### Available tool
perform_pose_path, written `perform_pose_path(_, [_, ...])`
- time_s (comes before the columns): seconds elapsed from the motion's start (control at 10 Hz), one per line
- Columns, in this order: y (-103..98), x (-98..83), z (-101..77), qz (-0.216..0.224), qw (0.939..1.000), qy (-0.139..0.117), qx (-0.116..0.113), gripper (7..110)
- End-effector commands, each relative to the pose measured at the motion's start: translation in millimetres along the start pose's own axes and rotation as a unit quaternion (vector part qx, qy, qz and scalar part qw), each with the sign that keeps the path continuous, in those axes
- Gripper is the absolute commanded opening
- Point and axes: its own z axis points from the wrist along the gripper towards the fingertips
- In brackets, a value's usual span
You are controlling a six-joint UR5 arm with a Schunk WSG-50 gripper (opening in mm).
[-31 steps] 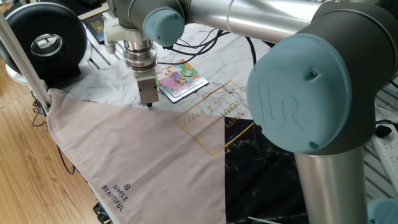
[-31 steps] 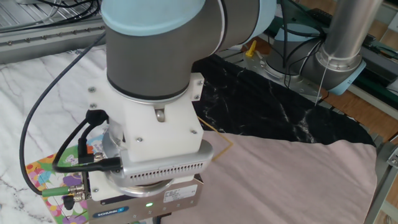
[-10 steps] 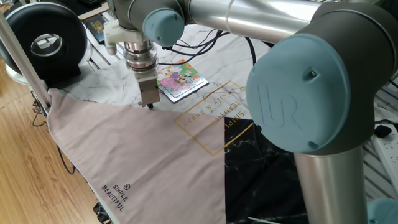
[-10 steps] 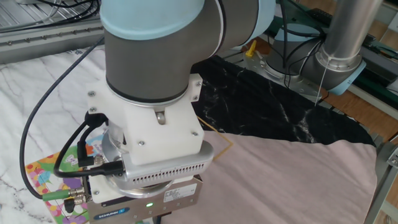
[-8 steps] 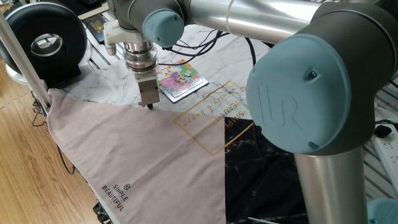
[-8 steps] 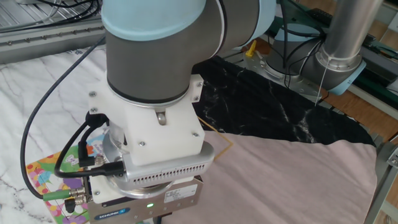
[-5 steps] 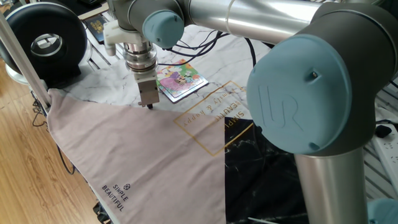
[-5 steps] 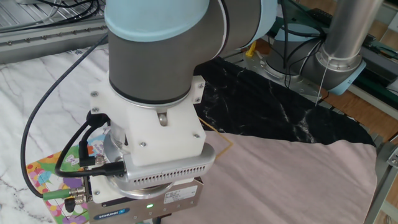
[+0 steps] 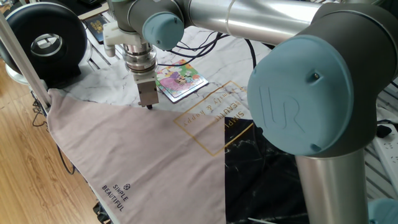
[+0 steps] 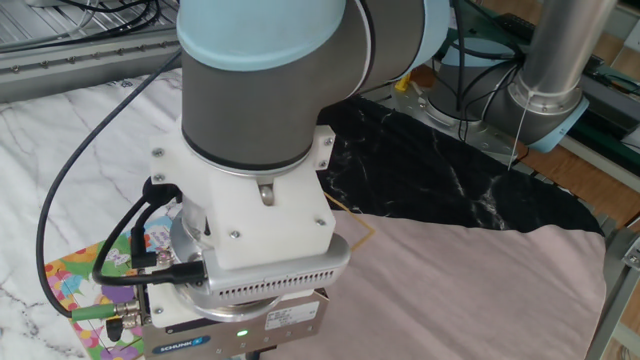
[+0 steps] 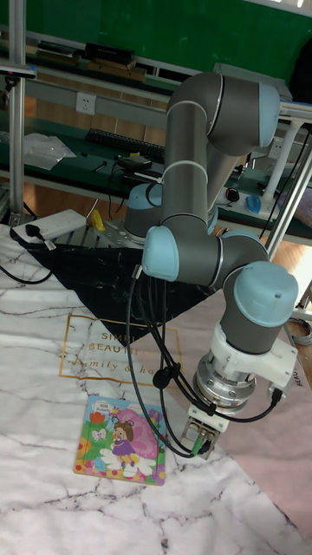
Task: Assemble one piece of a puzzle
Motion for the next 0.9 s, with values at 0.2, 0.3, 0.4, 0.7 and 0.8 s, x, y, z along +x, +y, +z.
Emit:
perform_pose_path(0.2, [-0.5,-2.4,1.1,0.007,1.0000,-0.006,-0.001,44])
perform_pose_path(0.3, [-0.7,-1.5,1.1,0.006,1.0000,-0.005,0.000,44])
perform_pose_path(0.4, [-0.7,-0.4,0.9,0.006,1.0000,-0.004,0.000,44])
perform_pose_path(0.7, [0.6,-1.2,-4.1,0.010,0.9999,0.000,0.001,44])
perform_pose_path(0.8, [1.4,-3.8,-3.9,0.013,0.9999,-0.003,-0.001,44])
